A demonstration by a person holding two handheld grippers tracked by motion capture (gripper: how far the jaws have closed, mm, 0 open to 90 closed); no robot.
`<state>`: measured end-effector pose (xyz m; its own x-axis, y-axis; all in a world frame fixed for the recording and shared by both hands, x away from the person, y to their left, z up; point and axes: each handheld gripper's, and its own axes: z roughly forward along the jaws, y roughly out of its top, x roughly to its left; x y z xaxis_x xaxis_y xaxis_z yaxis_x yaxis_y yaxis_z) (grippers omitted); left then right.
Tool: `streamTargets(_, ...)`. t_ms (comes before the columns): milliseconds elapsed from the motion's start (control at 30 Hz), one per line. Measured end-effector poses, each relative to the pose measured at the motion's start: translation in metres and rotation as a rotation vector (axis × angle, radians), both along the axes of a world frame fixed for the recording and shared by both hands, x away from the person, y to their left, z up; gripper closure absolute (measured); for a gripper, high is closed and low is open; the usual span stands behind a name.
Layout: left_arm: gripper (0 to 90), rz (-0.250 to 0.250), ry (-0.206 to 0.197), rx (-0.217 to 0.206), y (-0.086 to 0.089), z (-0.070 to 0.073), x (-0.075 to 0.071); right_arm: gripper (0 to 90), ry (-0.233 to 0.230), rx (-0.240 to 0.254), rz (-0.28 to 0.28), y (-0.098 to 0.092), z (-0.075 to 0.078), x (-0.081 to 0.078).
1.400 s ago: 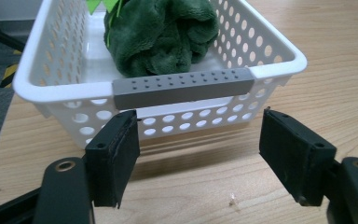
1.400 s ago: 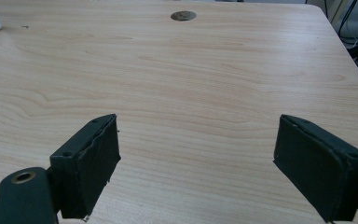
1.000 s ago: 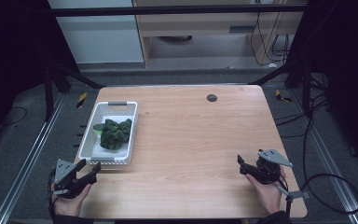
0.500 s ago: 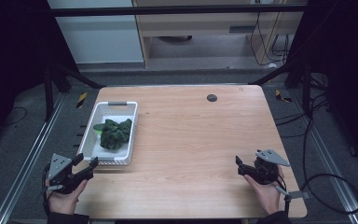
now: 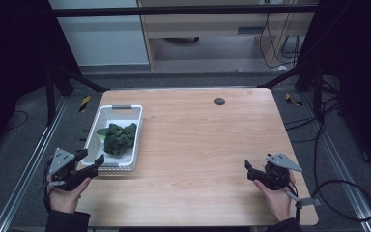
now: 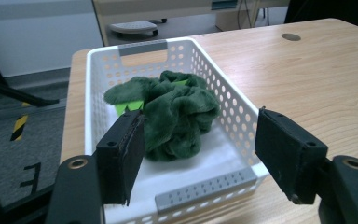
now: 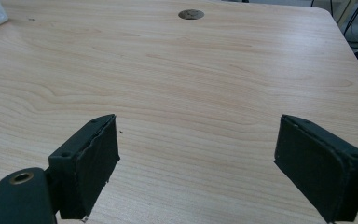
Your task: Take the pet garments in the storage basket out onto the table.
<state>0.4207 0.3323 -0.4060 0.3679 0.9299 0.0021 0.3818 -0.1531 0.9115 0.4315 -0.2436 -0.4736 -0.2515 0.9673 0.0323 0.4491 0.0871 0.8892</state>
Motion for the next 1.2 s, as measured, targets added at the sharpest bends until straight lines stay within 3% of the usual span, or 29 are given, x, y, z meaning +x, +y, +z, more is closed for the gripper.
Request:
streamTargets(233,31.5,-0.099,0.039,0.017,-0.001,0.01,0.024,13.0,0.006,-0.007,0.007,0.001,-0.001,0.001)
streamTargets(600,28.7,-0.118,0.077,0.111,-0.002,0.025,0.048,12.6,0.014,-0.013,0.013,0.002,-0.002,0.001)
streamTargets(933,27.6,-0.228,0.125,0.194,-0.007,0.033,0.065,11.9,0.017,-0.019,0.022,0.002,-0.002,0.002)
streamTargets(1200,26.7,-0.253,0.156,0.234,-0.008,0.036,0.082,11.5,0.023,-0.023,0.021,0.002,-0.002,0.003)
